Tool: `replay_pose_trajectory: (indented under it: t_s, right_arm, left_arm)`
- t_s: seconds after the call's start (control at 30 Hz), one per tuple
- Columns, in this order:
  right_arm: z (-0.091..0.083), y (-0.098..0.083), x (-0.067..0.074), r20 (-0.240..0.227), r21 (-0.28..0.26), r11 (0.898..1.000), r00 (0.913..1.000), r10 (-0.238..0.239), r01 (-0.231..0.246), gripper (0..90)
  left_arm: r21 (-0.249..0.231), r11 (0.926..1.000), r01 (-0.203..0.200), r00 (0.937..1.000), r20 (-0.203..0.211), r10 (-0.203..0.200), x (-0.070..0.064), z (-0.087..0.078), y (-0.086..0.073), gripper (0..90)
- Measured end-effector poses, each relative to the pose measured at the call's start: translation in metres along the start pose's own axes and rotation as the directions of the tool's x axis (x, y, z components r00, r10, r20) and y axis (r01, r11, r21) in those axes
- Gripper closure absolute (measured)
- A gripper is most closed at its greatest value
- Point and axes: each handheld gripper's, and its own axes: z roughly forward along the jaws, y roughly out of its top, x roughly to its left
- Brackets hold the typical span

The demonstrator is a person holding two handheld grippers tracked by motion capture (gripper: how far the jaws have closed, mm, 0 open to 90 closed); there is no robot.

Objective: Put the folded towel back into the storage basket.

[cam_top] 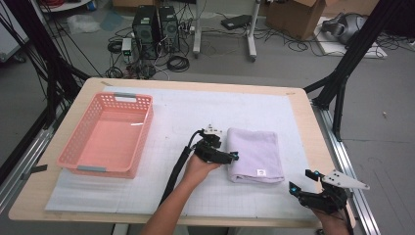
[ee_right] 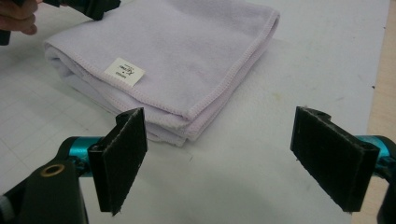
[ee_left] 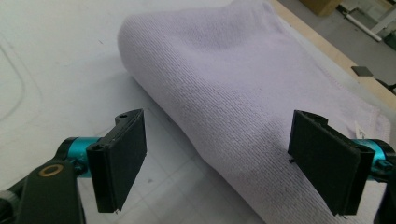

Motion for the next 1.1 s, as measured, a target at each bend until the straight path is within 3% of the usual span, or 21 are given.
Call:
replay_pose_trajectory:
  t_s: [0.27,0.43,0.67,0.7,0.77,0.87,0.93,1.03,1.1]
  right_arm:
    - [0.000,0.000,0.000,-0.002,0.001,1.000,1.0000,-0.002,0.002,17.5]
    - [0.002,0.000,0.000,-0.008,0.002,1.000,1.0000,0.001,-0.001,17.5]
    - [0.002,-0.001,-0.001,-0.008,0.003,1.000,1.0000,0.004,-0.004,17.5]
    - [0.002,-0.001,0.000,-0.010,0.003,1.000,0.9999,-0.004,0.004,17.5]
    - [0.001,0.000,0.001,-0.009,0.007,1.000,1.0000,-0.001,0.001,17.5]
    - [0.001,0.000,0.000,-0.007,0.003,1.000,1.0000,-0.005,0.005,17.5]
    - [0.000,0.000,-0.001,-0.004,0.004,1.000,1.0000,-0.002,0.002,17.5]
    - [-0.001,0.000,0.000,-0.004,0.000,1.000,1.0000,0.004,-0.004,17.5]
    - [-0.001,0.000,-0.001,0.001,-0.006,1.000,1.0000,-0.002,0.002,17.5]
  left_arm:
    - [0.041,0.9982,0.044,0.9990,-0.004,-0.043,0.003,0.013,-0.002,18.3]
    - [0.024,0.9935,0.111,0.9934,0.026,-0.112,0.006,0.023,-0.001,18.7]
    - [0.045,0.9985,0.033,0.9993,0.016,-0.034,-0.001,0.031,0.000,24.0]
    - [0.048,0.9988,0.009,0.9996,0.026,-0.010,-0.001,0.031,0.000,27.0]
    - [0.043,0.9985,-0.034,0.9975,0.063,0.031,-0.003,0.032,-0.002,42.5]
    - [0.029,0.9973,-0.067,0.9950,0.076,0.065,-0.003,0.033,-0.003,50.2]
    - [0.033,0.9989,-0.034,0.9971,0.070,0.032,-0.002,0.032,-0.002,54.8]
    - [0.046,0.9968,0.065,0.9941,0.084,-0.069,0.003,0.031,0.000,61.9]
    - [0.045,0.9964,0.072,0.9927,0.094,-0.076,0.004,0.029,0.000,64.0]
